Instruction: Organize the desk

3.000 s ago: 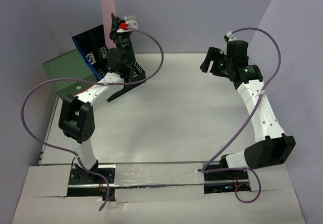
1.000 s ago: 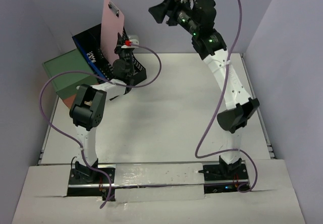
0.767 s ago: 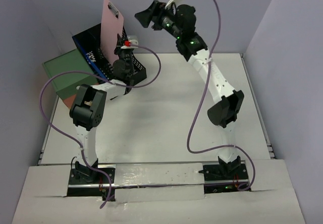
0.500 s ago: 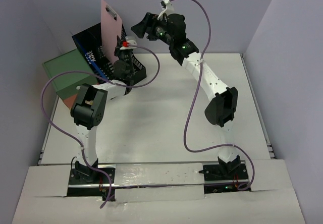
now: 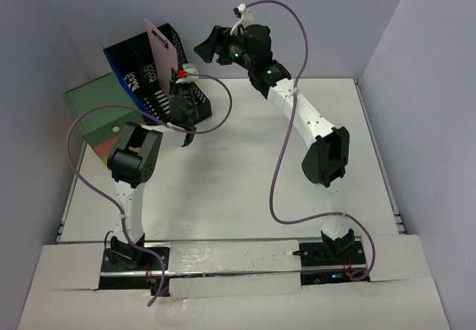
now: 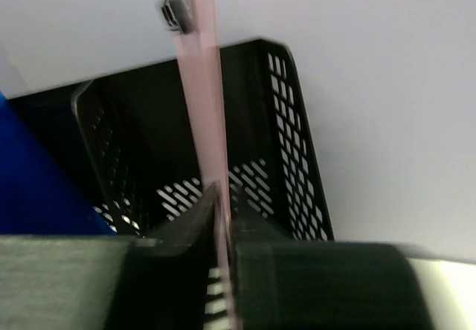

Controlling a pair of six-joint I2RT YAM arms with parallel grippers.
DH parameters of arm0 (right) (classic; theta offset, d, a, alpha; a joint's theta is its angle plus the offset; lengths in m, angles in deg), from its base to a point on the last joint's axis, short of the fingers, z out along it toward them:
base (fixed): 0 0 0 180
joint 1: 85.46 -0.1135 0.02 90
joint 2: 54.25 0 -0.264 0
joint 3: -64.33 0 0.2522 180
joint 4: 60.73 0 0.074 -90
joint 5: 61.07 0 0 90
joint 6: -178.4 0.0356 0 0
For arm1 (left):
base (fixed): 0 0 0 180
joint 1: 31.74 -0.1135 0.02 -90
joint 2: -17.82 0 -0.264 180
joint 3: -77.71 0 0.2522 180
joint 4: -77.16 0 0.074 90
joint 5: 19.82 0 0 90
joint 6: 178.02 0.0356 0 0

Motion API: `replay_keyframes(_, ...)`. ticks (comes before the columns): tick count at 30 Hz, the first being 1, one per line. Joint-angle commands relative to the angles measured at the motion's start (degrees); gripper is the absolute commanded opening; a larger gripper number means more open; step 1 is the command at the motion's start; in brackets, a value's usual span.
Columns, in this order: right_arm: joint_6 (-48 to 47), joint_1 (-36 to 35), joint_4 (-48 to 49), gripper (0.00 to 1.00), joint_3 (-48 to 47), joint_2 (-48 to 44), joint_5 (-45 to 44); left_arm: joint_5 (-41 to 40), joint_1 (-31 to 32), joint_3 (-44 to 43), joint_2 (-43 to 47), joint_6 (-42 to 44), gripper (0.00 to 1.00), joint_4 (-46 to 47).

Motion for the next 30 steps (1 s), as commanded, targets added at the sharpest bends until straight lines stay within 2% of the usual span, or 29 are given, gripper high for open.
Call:
replay_keyframes(1, -2.51, 0.39, 0.65, 0.84, 0.98, -2.40, 0.64, 2.33, -0.24, 1.97, 0.46, -3.33, 0.37, 30.32)
replay_keyframes(3, -3.22, 0.51, 0.19, 0.84, 1.67, -3.21, 0.60, 3.16, 0.08, 2.82, 1.14, -2.89, 0.50, 30.32)
replay_keyframes(5, -3.42, 0.95, -0.23, 0.85, 2.44, -4.42, 0.68, 3.18, 0.53, 3.54, 1.97, -2.36, 0.57, 30.24)
replay_keyframes(12, -5.11, 1.90, -3.57, 0.85, 7.53, -9.95, 0.46, 3.77, 3.65, 4.93, 5.93, 3.23, 0.75, 30.16)
replay_keyframes(18, -6.40, 2.72, -8.61, 0.85, 12.80, -16.39, -0.88, 4.76, 6.70, 7.43, 12.34, 9.52, 0.82, 30.06)
replay_keyframes(26, -5.28, 8.07, -10.22, 0.85, 33.91, -35.98, 0.10, 0.31, 13.65, 17.60, 30.18, 22.00, 0.88, 26.59)
replay_keyframes(30, -6.10, 9.52, -11.68, 0.85, 42.04, -44.07, -0.10, -4.04, 14.68, 24.19, 40.11, 26.44, 0.88, 18.99)
